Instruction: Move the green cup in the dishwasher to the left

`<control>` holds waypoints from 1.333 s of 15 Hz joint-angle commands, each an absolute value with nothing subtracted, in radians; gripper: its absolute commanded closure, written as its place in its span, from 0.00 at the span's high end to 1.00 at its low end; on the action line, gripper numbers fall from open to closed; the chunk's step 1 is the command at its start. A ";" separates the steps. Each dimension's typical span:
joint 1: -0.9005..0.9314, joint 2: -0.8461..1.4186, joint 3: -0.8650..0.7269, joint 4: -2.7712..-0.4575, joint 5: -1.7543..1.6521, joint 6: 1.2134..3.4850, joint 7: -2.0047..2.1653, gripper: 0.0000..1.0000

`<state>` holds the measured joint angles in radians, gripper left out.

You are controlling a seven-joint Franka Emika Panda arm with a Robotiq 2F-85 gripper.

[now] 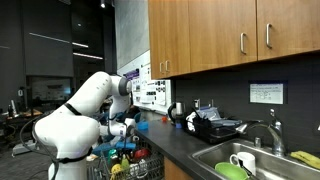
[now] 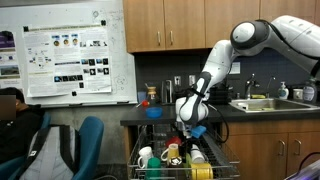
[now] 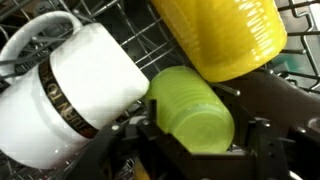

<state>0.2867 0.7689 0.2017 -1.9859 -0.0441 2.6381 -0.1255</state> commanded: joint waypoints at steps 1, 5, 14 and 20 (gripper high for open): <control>0.297 0.757 0.196 -1.979 -0.065 2.615 -0.096 0.45; 0.281 0.728 0.214 -1.990 -0.049 2.613 -0.100 0.45; 0.260 0.628 0.229 -2.035 -0.035 2.598 -0.108 0.45; 0.242 0.544 0.246 -2.061 -0.016 2.597 -0.107 0.45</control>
<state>0.2606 0.6138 0.2279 -2.0228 -0.0334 2.6046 -0.1126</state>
